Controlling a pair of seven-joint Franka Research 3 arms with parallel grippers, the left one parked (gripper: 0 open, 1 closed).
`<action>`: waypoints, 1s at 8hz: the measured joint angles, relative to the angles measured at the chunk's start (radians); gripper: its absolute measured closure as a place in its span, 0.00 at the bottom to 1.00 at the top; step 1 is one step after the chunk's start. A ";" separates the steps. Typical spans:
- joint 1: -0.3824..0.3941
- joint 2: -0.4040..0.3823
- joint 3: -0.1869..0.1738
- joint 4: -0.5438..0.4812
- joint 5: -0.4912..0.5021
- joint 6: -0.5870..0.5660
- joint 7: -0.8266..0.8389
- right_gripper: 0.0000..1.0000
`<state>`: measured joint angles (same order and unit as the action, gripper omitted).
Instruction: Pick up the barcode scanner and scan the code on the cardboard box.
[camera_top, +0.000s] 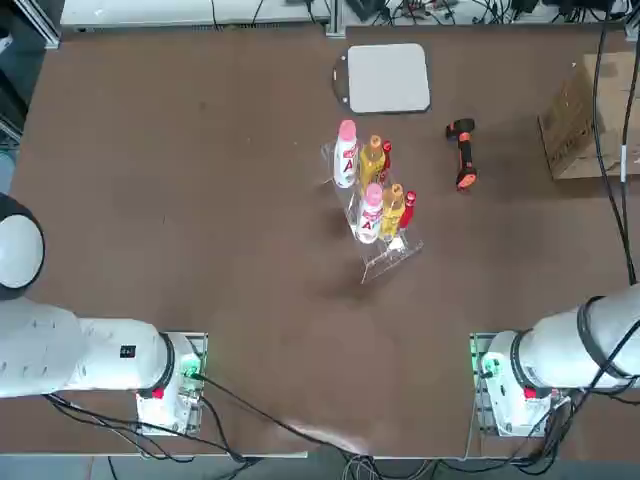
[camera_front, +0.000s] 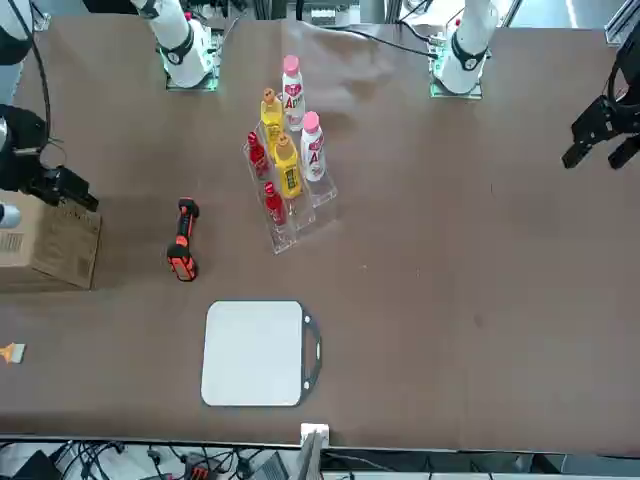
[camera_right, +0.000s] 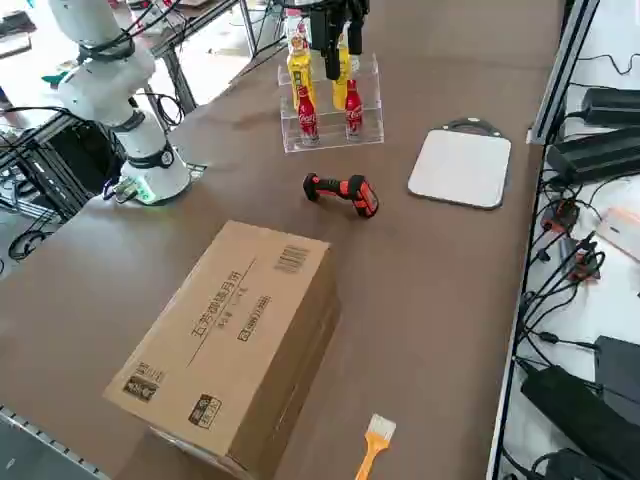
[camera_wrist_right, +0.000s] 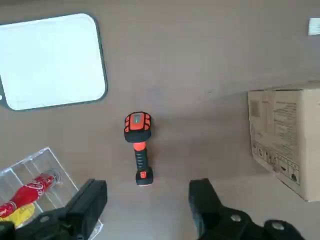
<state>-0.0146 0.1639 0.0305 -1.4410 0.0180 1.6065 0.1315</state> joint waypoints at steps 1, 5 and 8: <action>0.000 0.000 0.001 0.000 0.000 -0.001 0.000 0.00; 0.001 0.007 0.004 -0.002 0.000 -0.009 0.000 0.00; 0.006 0.027 0.008 -0.099 0.000 0.057 0.003 0.00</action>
<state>-0.0089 0.1910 0.0380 -1.5404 0.0180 1.6638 0.1342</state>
